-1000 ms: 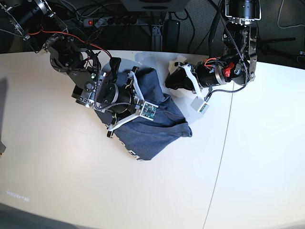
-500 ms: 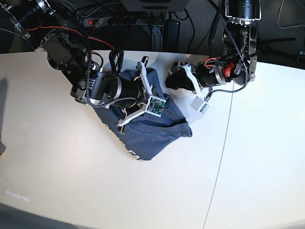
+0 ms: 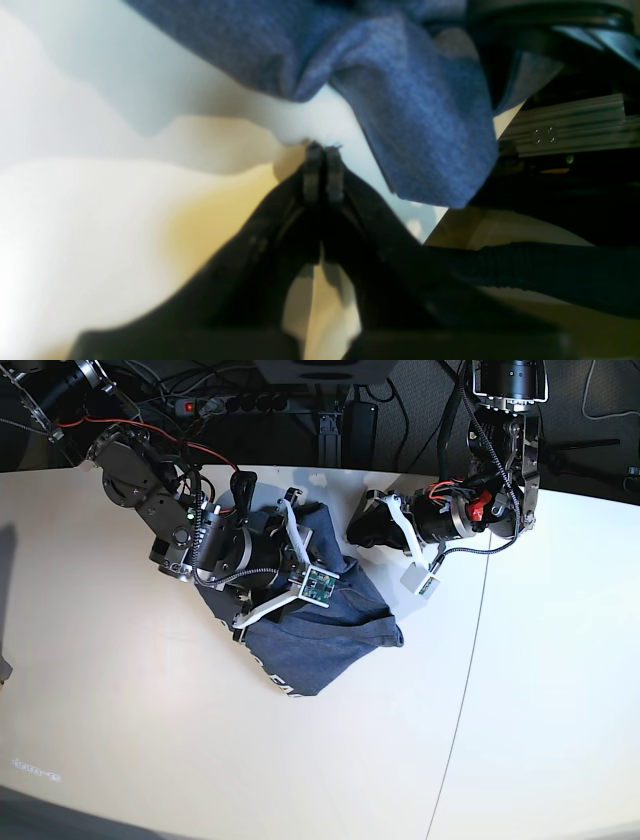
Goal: Fold the T-shirt properly
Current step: 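Drag the bundled shirt toward the arm bases with both grippers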
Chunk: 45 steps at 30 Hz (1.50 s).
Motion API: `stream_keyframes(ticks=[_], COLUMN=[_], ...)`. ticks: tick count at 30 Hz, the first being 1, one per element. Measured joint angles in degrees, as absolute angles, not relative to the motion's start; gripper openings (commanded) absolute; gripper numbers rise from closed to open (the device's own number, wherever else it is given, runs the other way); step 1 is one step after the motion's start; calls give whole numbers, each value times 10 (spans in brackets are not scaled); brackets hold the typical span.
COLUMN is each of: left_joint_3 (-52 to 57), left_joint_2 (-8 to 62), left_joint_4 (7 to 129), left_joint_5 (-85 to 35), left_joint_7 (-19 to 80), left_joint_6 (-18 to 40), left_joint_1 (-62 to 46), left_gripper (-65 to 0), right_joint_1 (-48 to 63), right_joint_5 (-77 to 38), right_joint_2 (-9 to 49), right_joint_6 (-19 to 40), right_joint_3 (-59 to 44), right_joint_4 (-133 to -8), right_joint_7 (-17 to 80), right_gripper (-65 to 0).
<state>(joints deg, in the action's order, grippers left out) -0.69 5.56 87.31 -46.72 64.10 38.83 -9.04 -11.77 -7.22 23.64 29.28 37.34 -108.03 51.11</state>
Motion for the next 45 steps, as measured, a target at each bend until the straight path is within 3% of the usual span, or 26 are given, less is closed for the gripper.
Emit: stream_keyframes(ticks=[11, 15, 16, 29, 38, 45], left_joint_3=[-7, -7, -7, -6, 70, 75], left_joint_2=[56, 56, 56, 74, 76, 76], left_joint_4=[873, 873, 873, 873, 873, 873], left_joint_5=[-467, -467, -467, -489, -496, -496], left_joint_7=[641, 641, 641, 643, 652, 656], left_joint_6=[388, 388, 388, 389, 389, 389], left_joint_1=[-90, -90, -90, -91, -92, -92], left_gripper=[-650, -650, -650, -650, -650, -650], right_joint_1=[-129, -129, -129, -129, -129, -129], right_joint_5=[-62, -62, -62, -103, -178, -186], right_joint_2=[236, 236, 236, 236, 236, 221], right_joint_6=[293, 293, 293, 293, 293, 293], right_joint_3=[374, 374, 374, 374, 374, 431], right_joint_4=[-1017, -1009, -1009, -1051, -1110, -1110], right_joint_7=[493, 493, 493, 487, 497, 510], right_gripper=[-401, -632, -650, -650, -650, -650])
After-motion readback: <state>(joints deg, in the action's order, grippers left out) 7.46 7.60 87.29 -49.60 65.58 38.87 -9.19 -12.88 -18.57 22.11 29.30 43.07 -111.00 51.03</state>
